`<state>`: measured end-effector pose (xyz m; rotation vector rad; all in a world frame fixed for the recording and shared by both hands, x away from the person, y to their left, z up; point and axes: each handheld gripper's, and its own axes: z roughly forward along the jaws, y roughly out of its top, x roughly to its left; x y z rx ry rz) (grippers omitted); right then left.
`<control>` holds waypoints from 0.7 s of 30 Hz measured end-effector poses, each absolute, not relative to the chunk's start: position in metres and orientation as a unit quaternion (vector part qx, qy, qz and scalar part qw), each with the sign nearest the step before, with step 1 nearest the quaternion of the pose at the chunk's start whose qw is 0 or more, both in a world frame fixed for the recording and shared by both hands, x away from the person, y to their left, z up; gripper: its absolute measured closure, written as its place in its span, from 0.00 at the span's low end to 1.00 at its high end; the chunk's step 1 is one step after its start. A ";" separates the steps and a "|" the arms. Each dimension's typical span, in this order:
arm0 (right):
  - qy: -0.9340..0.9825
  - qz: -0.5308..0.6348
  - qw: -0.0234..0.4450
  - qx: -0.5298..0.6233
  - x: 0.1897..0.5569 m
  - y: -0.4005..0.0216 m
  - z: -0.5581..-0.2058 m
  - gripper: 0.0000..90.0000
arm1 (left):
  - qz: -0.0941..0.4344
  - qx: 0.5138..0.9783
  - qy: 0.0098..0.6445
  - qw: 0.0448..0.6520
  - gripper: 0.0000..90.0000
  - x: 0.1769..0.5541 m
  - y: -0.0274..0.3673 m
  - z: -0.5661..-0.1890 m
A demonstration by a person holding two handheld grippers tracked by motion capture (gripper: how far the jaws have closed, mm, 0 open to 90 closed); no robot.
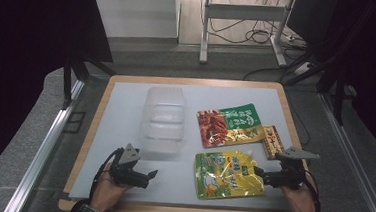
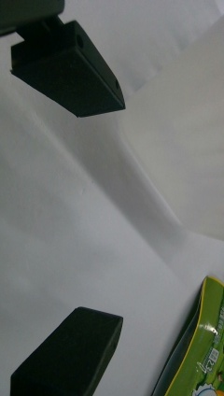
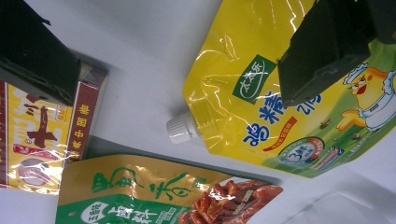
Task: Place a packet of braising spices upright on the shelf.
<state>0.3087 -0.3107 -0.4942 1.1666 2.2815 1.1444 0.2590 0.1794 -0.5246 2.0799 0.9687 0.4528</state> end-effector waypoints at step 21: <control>0.801 0.403 0.172 0.407 0.310 -0.313 -0.494 0.00 | 0.153 0.840 0.336 0.398 0.29 0.255 0.149 -0.519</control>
